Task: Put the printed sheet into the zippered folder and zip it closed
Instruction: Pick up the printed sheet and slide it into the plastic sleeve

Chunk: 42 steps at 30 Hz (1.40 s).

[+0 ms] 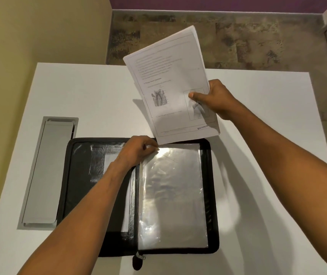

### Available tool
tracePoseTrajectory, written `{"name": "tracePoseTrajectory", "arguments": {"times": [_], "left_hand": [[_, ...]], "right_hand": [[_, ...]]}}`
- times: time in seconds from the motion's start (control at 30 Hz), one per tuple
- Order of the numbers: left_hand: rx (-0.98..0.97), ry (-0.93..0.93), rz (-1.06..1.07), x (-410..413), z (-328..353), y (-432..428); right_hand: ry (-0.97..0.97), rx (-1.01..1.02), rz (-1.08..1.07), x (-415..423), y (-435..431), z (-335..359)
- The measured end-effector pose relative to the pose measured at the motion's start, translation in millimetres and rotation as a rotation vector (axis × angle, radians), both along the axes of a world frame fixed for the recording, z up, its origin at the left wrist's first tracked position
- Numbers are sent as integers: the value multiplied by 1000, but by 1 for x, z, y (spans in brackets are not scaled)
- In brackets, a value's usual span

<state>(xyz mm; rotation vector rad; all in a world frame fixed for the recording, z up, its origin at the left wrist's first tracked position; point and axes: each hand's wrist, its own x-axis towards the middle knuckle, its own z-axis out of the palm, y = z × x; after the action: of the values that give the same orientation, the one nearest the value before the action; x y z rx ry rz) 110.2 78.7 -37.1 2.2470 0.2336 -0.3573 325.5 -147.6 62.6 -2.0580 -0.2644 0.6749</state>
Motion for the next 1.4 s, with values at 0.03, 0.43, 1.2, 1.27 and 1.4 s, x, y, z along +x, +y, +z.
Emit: {"name": "tracePoseTrajectory", "arguments": {"times": [0.03, 0.43, 1.2, 1.27, 1.4], "left_hand": [[-1, 5, -15, 3, 2, 1], [-46, 10, -42, 10, 1, 10], [86, 72, -61, 37, 1, -74], [119, 70, -42, 42, 1, -90], [199, 29, -81, 45, 1, -119]], "right_hand": [[13, 7, 19, 4, 2, -2], [179, 46, 179, 17, 25, -31], [361, 54, 1, 10, 33, -96], [351, 49, -15, 11, 30, -94], [330, 61, 25, 5, 30, -99]]}}
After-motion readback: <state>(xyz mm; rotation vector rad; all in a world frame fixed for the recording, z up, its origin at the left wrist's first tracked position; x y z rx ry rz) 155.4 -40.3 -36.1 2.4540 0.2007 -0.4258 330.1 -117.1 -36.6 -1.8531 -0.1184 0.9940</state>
